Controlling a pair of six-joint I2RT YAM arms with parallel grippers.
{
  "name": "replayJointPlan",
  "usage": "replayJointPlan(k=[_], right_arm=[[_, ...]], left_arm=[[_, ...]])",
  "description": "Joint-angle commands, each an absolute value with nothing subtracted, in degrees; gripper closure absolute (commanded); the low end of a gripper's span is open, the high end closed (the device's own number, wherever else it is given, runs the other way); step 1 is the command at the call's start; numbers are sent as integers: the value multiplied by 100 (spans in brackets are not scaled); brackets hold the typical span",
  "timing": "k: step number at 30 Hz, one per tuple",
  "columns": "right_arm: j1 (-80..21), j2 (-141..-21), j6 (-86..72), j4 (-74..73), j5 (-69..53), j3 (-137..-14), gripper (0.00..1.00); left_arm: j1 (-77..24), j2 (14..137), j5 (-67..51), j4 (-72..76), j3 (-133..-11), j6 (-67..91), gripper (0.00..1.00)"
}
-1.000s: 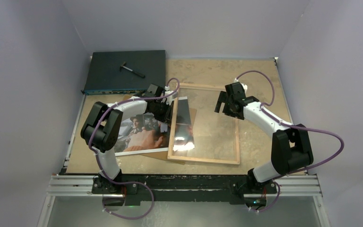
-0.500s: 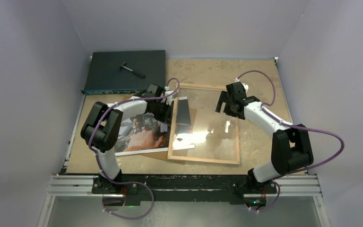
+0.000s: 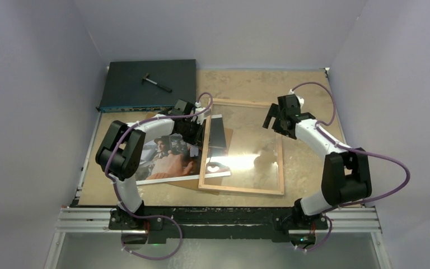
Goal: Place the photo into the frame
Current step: Place the photo frame item in the photo frame.
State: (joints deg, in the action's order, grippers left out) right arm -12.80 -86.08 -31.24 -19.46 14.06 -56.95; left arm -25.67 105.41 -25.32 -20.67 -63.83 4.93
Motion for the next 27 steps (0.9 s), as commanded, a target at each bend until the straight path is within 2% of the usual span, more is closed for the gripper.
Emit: replayJointPlan(k=[1, 9, 11, 14, 16, 27], right_arm=[[-933, -8636, -3026, -1556, 1319, -5784, 1], [-923, -8877, -3138, -1077, 919, -5529, 1], [-924, -8849, -3154, -983, 748, -5418, 10], [-919, -8918, -3170, -972, 668, -5334, 32], [-915, -8990, -3175, -969, 657, -5294, 37], [-910, -9223, -3221, -857, 655, -5019, 38]], left_arm=[[-2602, 10342, -2707, -2033, -6363, 458, 100], [-2581, 10381, -2689, -2029, -6356, 440, 100], [-2571, 10392, -2681, -2022, -6363, 433, 100], [-2577, 10416, -2681, -2029, -6385, 435, 100], [-2575, 10436, -2689, -2033, -6409, 439, 100], [-2580, 10414, -2673, -2061, -6443, 420, 100]])
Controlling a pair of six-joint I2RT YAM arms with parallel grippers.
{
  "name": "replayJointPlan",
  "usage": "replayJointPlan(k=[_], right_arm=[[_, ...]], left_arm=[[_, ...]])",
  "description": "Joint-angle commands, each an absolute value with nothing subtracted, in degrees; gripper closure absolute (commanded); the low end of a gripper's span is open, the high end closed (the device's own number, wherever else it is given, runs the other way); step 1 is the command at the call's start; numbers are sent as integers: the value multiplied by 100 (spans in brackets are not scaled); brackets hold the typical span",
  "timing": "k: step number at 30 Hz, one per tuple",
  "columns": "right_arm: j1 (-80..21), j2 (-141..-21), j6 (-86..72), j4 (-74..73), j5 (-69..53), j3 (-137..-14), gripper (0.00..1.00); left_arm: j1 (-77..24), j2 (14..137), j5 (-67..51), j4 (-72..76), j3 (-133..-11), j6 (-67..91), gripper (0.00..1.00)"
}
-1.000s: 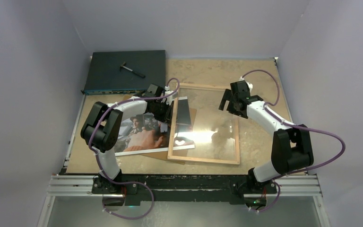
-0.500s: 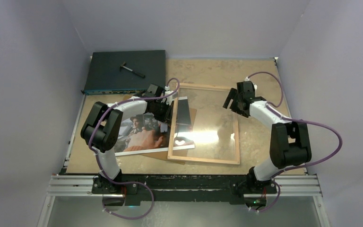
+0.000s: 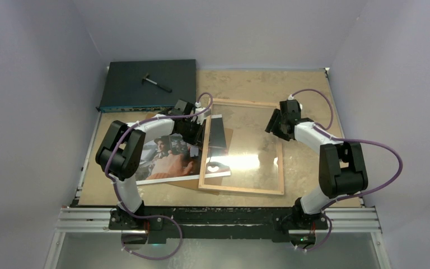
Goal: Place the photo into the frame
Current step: Place the photo frame item in the photo frame.
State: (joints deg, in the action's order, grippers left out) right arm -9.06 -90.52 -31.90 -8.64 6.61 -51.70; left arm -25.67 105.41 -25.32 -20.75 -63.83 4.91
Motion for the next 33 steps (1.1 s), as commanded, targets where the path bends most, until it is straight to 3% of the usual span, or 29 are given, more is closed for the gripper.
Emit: replayJointPlan(k=[1, 21, 33], right_arm=[[-917, -9247, -3225, -860, 659, -5019, 38], [-922, -9199, -3130, -805, 17, -5191, 39], [-1776, -8124, -3334, -1478, 1110, -5886, 33]], left_arm=[[-2576, 10413, -2672, -2064, -6447, 414, 100], [-2567, 10387, -2685, -2121, -6527, 389, 100], [-2286, 10356, -2866, -2452, -6873, 352, 100]])
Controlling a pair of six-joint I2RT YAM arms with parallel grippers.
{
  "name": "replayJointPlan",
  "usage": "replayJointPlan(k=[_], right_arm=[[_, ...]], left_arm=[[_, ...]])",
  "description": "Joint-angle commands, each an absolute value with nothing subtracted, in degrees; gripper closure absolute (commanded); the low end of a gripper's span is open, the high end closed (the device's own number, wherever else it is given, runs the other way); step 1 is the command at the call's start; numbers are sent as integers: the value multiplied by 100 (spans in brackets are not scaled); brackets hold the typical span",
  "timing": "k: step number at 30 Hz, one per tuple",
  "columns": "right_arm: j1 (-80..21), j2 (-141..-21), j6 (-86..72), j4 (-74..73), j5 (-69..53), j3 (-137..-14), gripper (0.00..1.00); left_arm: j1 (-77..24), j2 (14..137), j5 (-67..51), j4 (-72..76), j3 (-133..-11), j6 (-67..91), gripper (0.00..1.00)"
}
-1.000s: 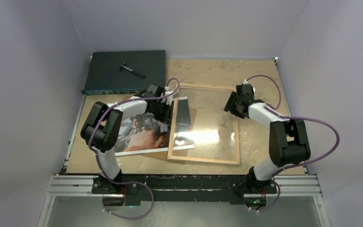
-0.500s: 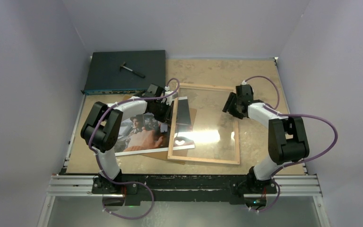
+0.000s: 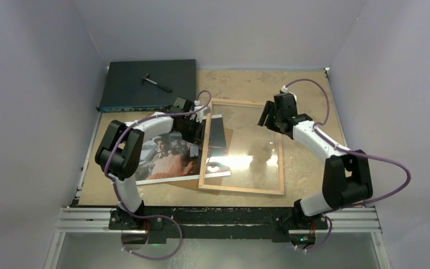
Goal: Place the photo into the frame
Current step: Place the photo frame item in the photo frame, then move the photo frame to the center of the board.
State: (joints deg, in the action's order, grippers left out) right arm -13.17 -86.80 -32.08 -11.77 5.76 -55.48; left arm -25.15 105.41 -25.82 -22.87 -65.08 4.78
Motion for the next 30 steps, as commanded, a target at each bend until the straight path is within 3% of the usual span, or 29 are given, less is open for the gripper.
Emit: replayJointPlan(k=[1, 8, 15, 21, 30], right_arm=[[-1961, -8021, -3392, -1477, 1173, -5843, 33], [-4266, -8214, -4082, -1616, 2006, -5903, 34], [-6290, -9781, -4190, -1693, 2268, -7331, 38], [-6582, -10958, -4124, -1713, 1972, -8232, 43], [-6452, -11275, -4240, -1394, 1676, -7708, 46]], left_arm=[[-2215, 10337, -2955, -2520, -6950, 356, 100], [-1708, 10074, -3105, -3062, -7236, 120, 100], [-1396, 9779, -2767, -3475, -6907, -534, 100], [-1012, 9575, -2324, -3716, -6392, -1158, 100], [-676, 9699, -1823, -3595, -5932, -1433, 100]])
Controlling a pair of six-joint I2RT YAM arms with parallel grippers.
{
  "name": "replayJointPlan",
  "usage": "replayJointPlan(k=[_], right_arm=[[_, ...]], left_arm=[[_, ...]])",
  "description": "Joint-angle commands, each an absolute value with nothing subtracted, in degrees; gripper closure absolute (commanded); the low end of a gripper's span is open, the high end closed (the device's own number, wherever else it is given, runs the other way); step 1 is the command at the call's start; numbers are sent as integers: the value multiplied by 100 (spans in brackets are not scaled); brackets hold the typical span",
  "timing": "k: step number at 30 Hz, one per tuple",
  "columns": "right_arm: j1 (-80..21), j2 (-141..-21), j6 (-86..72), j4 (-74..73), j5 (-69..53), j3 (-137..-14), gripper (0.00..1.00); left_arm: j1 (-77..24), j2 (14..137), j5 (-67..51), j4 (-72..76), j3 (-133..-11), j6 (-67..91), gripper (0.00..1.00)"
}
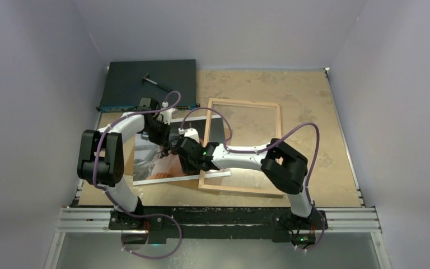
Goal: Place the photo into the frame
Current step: Move the photo frame to the center of the board.
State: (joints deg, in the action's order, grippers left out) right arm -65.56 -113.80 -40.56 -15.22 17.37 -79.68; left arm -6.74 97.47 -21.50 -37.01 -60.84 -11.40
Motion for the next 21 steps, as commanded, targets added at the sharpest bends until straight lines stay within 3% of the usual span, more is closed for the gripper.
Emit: replayJointPlan(k=[1, 11, 21], right_arm=[[-6377, -11204, -4293, -1334, 1644, -7595, 46], [-5652, -10924, -4345, -919, 1342, -6954, 46], [-5170, -11662, -4112, -913, 1380, -7769, 46]], left_arm=[[-676, 9738, -1717, -3551, -5884, -1457, 100], [-670, 9890, -1109, -3295, -5710, -1595, 100], [-669, 9898, -817, -3138, -5640, -1688, 100]])
